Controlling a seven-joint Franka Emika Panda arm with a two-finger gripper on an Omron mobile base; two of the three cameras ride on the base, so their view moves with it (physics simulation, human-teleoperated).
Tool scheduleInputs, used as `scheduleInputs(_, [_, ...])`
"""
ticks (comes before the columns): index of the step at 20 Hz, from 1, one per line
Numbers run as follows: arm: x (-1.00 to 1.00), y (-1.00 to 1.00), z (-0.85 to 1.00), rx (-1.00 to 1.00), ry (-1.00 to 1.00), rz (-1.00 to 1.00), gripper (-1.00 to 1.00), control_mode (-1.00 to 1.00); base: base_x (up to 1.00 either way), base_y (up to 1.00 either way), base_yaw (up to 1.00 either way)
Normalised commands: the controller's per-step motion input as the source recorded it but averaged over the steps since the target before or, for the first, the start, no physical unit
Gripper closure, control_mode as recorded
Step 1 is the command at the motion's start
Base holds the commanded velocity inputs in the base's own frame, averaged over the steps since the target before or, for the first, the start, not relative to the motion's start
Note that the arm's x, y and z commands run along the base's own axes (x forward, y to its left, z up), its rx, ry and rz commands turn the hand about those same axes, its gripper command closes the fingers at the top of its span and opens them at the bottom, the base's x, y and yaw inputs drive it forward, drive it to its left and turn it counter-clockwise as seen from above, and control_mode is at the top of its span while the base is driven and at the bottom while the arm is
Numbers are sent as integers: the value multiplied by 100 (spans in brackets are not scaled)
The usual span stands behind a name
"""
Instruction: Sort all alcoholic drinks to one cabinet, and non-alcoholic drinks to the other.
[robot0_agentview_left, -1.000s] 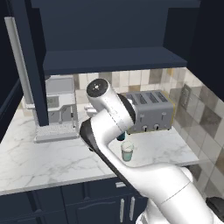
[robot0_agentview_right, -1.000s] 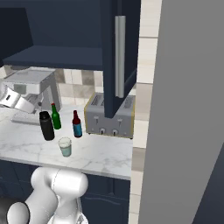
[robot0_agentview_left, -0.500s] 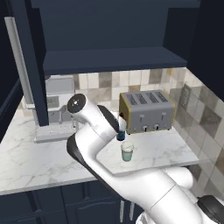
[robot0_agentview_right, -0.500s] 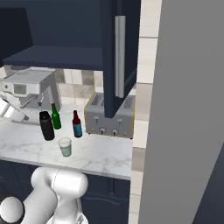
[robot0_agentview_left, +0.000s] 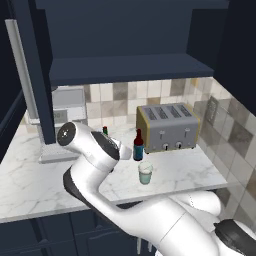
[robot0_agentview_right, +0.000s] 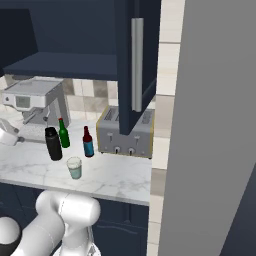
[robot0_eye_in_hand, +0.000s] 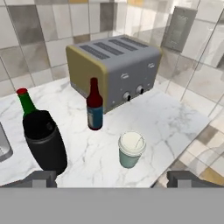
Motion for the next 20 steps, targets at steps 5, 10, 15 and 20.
scheduleInputs(5, [1,11,-15,0,-12,-1,-100,-100,0,0,0])
scheduleInputs(10, [11,7,-11,0,-6,0,-100,-100,0,0,0])
scheduleInputs(15, [13,0,-7,0,-1,-2,-100,-100,0,0,0])
scheduleInputs(20, [5,0,-14,0,0,0,-100,-100,0,0,0])
